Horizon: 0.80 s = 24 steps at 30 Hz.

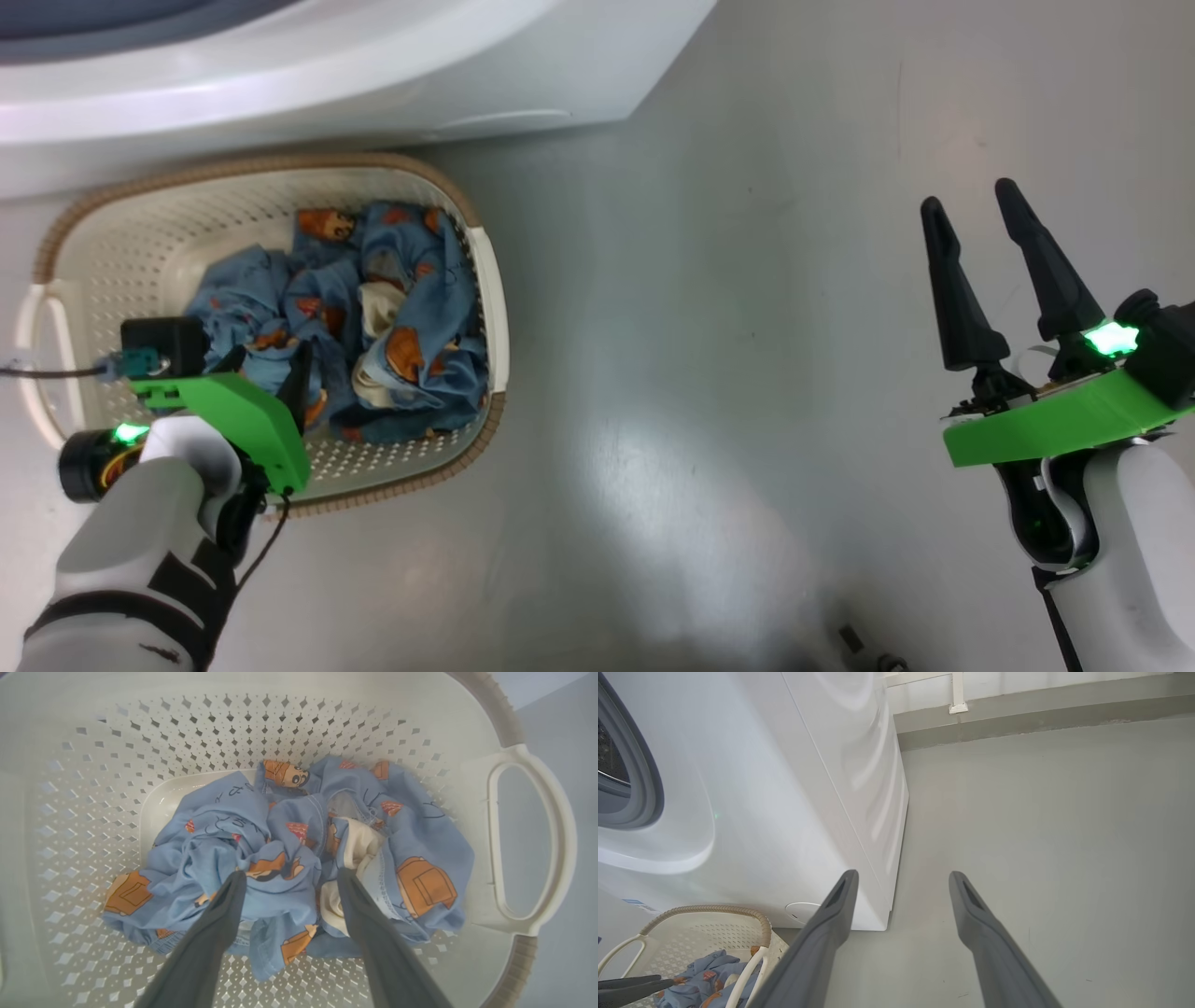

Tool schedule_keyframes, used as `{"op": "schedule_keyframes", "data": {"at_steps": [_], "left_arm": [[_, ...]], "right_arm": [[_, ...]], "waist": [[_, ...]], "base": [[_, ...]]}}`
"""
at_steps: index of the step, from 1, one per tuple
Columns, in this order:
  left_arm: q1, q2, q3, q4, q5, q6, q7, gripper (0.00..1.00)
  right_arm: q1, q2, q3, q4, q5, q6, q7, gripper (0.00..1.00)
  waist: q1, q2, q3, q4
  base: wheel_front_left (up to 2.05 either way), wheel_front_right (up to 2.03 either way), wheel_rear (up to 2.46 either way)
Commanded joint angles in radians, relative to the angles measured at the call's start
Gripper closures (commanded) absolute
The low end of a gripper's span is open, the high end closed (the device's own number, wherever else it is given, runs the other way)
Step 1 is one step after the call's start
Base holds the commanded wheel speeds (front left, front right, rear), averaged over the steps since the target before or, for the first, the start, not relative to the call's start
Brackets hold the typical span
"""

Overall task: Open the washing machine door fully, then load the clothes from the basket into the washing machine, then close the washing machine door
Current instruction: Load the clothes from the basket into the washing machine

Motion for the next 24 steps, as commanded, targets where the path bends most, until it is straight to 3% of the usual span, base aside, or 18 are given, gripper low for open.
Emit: {"op": "schedule_keyframes", "data": {"at_steps": [1, 18, 19, 21, 24], "left_arm": [[-0.004, 0.042, 0.009, 0.008, -0.013, -0.002, 0.005, 0.00], [-0.047, 0.087, -0.067, 0.053, -0.101, -0.002, 0.040, 0.02], [-0.047, 0.090, -0.071, 0.054, -0.107, -0.002, 0.044, 0.54], [-0.047, 0.092, -0.077, 0.054, -0.119, -0.002, 0.046, 0.99], [-0.043, 0.087, -0.086, 0.046, -0.139, -0.002, 0.039, 1.00]], "right_arm": [[0.013, -0.002, 0.026, -0.023, -0.007, 0.003, -0.012, 0.00], [-0.011, -0.009, 0.075, -0.049, -0.007, 0.003, -0.012, 0.00], [-0.010, -0.009, 0.075, -0.050, -0.007, 0.003, -0.012, 0.00], [-0.007, -0.008, 0.073, -0.049, -0.009, 0.003, -0.012, 0.00], [-0.001, -0.008, 0.066, -0.042, -0.012, 0.003, -0.012, 0.00]], "waist": [[0.0000, -0.0001, 0.032, -0.010], [0.0000, -0.0001, 0.073, -0.061], [0.0000, -0.0001, 0.072, -0.063], [0.0000, -0.0001, 0.067, -0.063], [0.0000, -0.0001, 0.051, -0.054]], "base": [[0.00, 0.00, 0.00], [0.00, 0.00, 0.00], [0.00, 0.00, 0.00], [0.00, 0.00, 0.00], [0.00, 0.00, 0.00]]}}
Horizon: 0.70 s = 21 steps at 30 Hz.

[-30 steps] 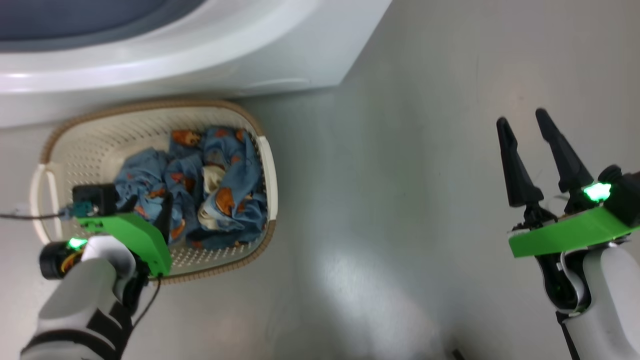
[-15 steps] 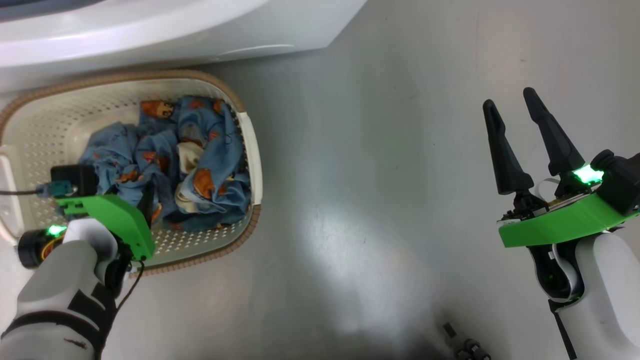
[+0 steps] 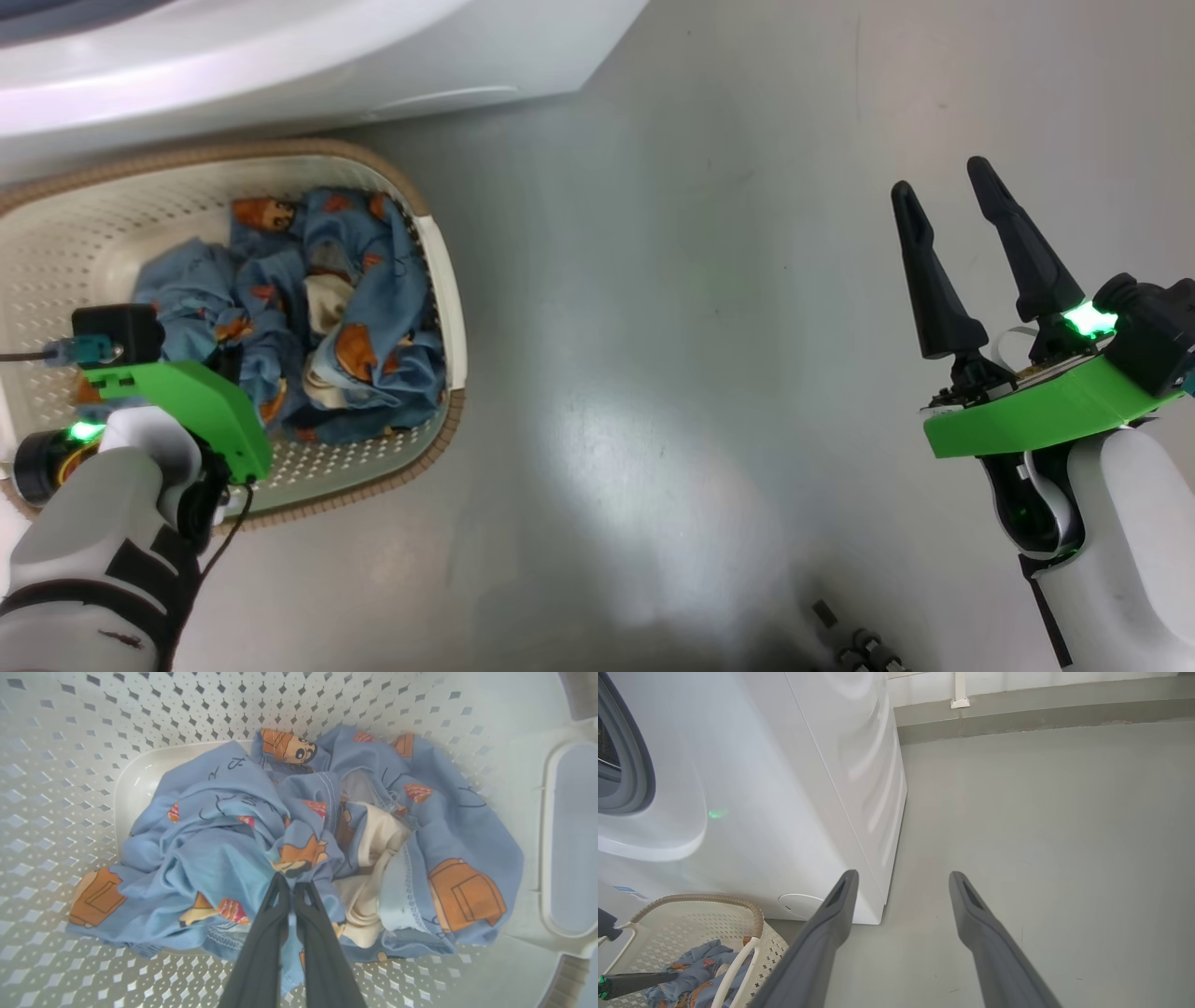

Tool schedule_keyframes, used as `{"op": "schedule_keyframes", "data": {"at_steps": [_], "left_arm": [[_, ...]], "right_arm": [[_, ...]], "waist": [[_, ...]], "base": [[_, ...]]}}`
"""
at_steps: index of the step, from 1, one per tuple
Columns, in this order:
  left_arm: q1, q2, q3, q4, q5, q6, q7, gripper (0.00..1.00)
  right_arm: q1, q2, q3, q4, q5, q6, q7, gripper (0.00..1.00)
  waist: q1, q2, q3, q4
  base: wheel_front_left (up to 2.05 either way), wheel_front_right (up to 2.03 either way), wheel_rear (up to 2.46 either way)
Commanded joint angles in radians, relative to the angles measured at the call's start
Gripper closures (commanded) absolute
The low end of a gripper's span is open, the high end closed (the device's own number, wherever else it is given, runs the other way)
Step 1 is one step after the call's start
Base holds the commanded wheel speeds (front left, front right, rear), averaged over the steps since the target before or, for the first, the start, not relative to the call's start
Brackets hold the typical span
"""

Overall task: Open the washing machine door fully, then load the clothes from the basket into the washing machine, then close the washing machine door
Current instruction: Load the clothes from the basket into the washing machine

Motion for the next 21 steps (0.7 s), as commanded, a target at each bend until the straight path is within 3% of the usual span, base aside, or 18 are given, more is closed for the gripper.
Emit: {"op": "schedule_keyframes", "data": {"at_steps": [1, 15, 21], "left_arm": [[0.012, 0.036, 0.014, -0.010, -0.020, -0.002, -0.013, 1.00], [0.135, 0.027, -0.005, -0.108, -0.120, -0.002, -0.128, 1.00], [0.198, 0.051, 0.105, -0.230, -0.062, -0.002, -0.129, 1.00]], "right_arm": [[0.034, -0.005, 0.014, -0.016, -0.006, 0.003, -0.012, 0.00], [0.079, -0.005, 0.008, 0.028, 0.005, 0.003, -0.012, 0.00], [0.134, -0.006, -0.001, 0.041, 0.012, 0.003, -0.012, 0.00]], "waist": [[0.0000, 0.0000, -0.016, 0.010], [0.0000, 0.0000, -0.225, 0.083], [0.0000, 0.0000, -0.323, 0.114]], "base": [[0.00, 0.00, 0.00], [0.00, 0.00, 0.00], [0.00, 0.00, 0.00]]}}
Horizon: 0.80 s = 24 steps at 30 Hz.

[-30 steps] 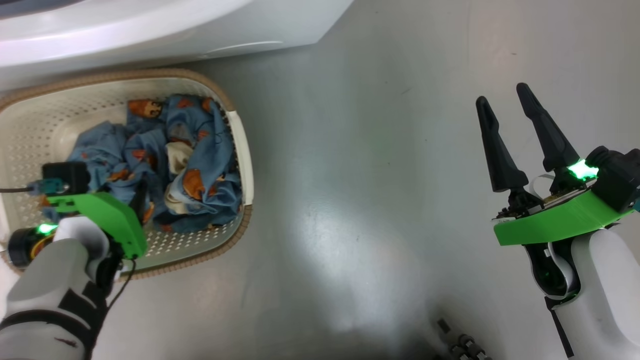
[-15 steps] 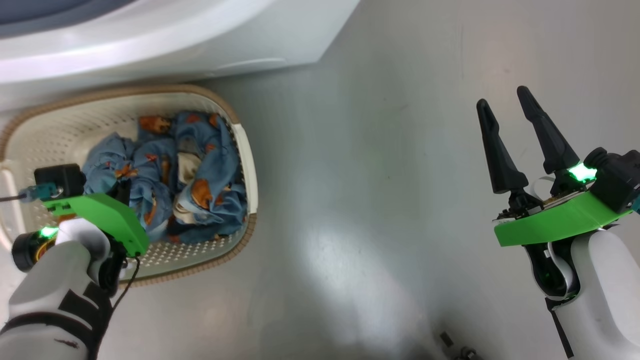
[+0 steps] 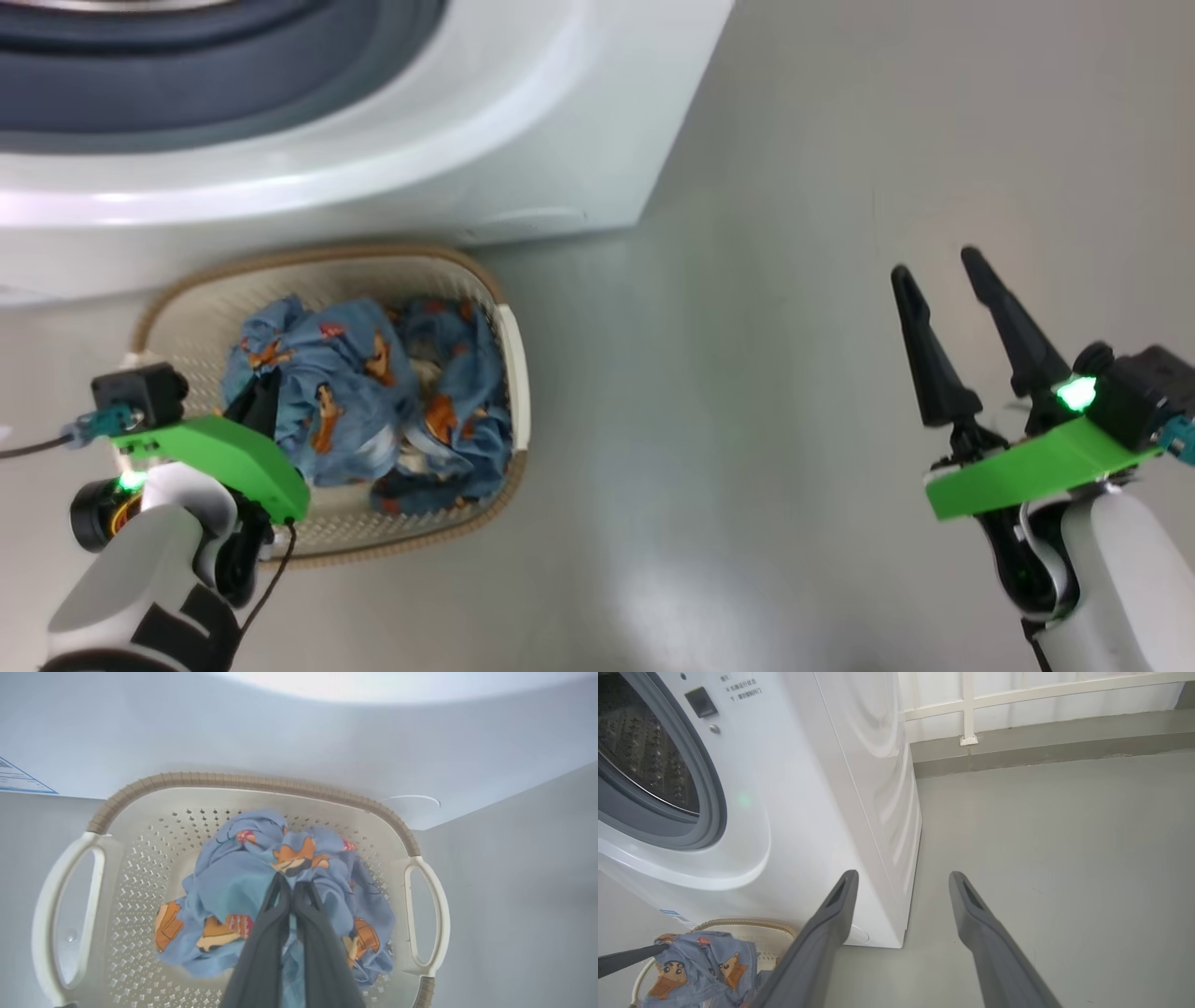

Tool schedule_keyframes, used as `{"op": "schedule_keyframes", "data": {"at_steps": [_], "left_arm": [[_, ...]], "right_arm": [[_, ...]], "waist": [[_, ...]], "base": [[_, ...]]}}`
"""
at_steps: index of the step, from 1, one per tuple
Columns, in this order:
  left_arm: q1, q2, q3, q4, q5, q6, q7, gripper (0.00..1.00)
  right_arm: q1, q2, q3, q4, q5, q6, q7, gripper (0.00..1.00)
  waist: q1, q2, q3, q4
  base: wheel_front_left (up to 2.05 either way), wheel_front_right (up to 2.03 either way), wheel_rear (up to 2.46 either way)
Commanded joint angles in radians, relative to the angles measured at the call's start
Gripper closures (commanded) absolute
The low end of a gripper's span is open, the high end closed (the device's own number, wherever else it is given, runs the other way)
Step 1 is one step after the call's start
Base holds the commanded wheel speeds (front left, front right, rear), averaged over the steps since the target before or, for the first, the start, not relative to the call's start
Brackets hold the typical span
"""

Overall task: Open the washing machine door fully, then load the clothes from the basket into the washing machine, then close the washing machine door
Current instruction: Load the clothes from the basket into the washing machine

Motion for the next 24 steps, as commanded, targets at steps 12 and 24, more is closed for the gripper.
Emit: {"op": "schedule_keyframes", "data": {"at_steps": [12, 24], "left_arm": [[0.248, 0.031, 0.349, -0.314, 0.272, -0.002, -0.013, 1.00], [0.529, -0.053, 0.590, -0.697, 0.448, -0.002, -0.013, 1.00]], "right_arm": [[0.124, -0.008, 0.002, -0.001, 0.018, 0.003, -0.012, 0.00], [0.237, -0.017, -0.039, -0.001, 0.022, 0.003, -0.012, 0.00]], "waist": [[0.0000, 0.0000, -0.216, 0.047], [0.0000, 0.0000, -0.323, 0.045]], "base": [[0.00, 0.00, 0.00], [0.00, 0.00, 0.00]]}}
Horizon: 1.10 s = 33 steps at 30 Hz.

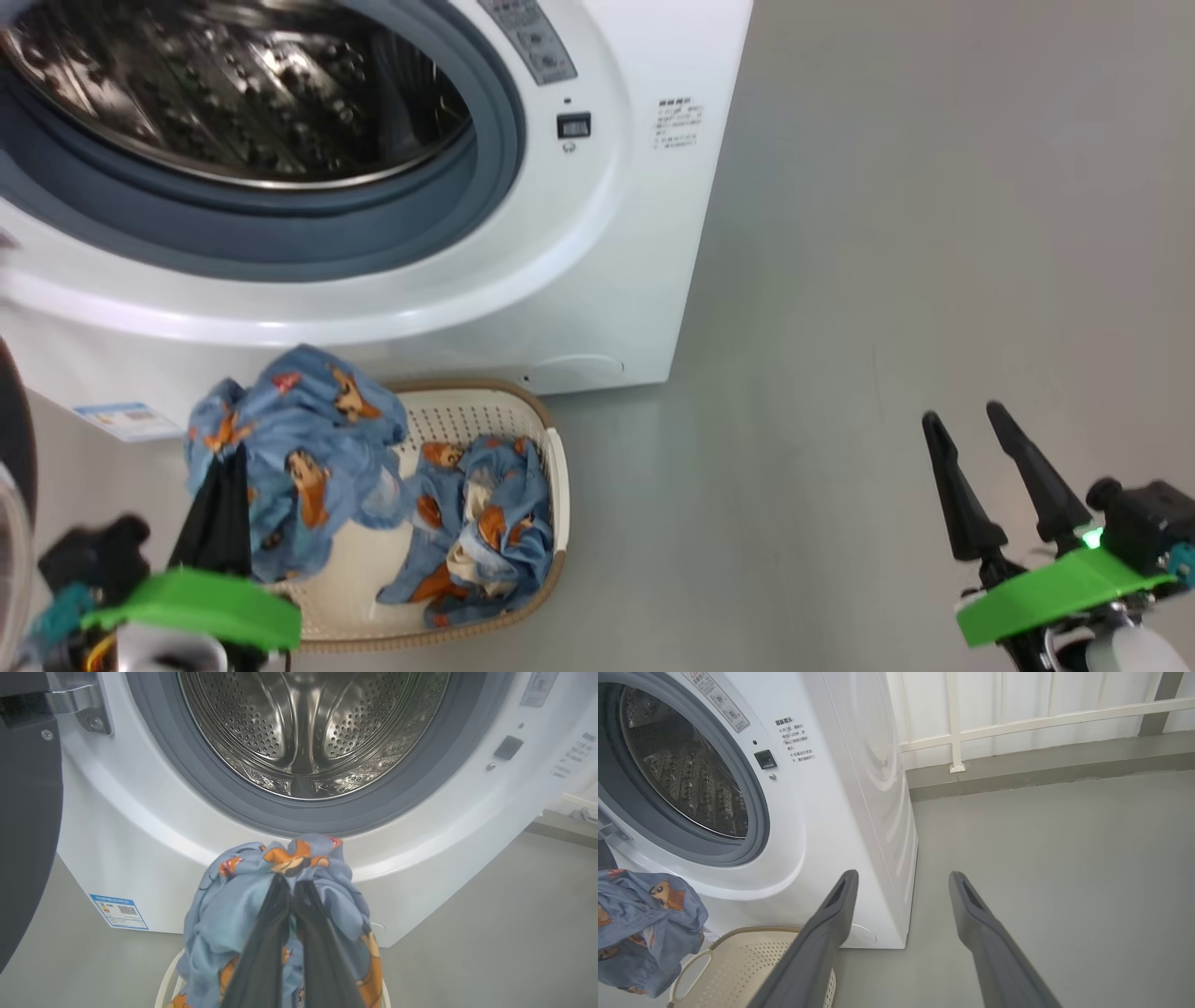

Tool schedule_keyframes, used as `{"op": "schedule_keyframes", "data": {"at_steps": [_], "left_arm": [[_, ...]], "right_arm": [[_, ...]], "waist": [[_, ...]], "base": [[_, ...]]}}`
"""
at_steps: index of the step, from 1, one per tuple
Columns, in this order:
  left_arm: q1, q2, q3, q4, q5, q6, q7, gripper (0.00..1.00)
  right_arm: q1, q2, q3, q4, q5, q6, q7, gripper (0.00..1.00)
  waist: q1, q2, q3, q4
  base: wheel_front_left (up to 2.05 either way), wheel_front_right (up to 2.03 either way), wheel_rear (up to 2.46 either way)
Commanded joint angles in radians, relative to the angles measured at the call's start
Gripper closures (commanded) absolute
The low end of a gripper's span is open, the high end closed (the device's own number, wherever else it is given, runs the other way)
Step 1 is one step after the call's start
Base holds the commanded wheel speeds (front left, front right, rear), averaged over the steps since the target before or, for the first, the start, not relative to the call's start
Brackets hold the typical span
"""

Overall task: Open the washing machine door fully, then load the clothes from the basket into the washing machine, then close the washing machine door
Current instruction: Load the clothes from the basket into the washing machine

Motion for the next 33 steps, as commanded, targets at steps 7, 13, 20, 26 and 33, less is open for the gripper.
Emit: {"op": "schedule_keyframes", "data": {"at_steps": [7, 13, 20, 26, 33], "left_arm": [[0.159, -0.004, 0.099, -0.201, 0.065, -0.002, -0.009, 1.00], [0.227, -0.044, 0.141, -0.283, 0.083, -0.002, -0.009, 1.00], [0.208, -0.064, 0.149, -0.310, 0.075, -0.002, -0.009, 1.00], [0.112, -0.046, 0.136, -0.290, 0.082, -0.002, -0.009, 1.00], [-0.115, -0.011, 0.131, -0.234, 0.106, -0.002, -0.009, 1.00]], "right_arm": [[0.072, -0.017, -0.006, -0.023, 0.014, 0.003, -0.012, 0.00], [0.084, -0.018, -0.018, -0.025, 0.015, 0.003, -0.012, 0.00], [0.076, -0.012, -0.019, -0.033, 0.010, 0.003, -0.012, 0.00], [0.057, -0.006, -0.021, -0.038, 0.007, 0.003, -0.012, 0.00], [0.016, 0.005, -0.011, -0.042, 0.004, 0.003, -0.012, 0.00]], "waist": [[0.0000, 0.0000, -0.062, 0.001], [0.0000, 0.0000, -0.062, 0.001], [0.0000, 0.0000, -0.039, 0.000], [0.0000, 0.0000, -0.002, 0.002], [0.0000, 0.0000, 0.061, -0.007]], "base": [[0.00, 0.00, 0.00], [0.00, 0.00, 0.00], [0.00, 0.00, 0.00], [0.00, 0.00, 0.00], [0.00, 0.00, 0.00]]}}
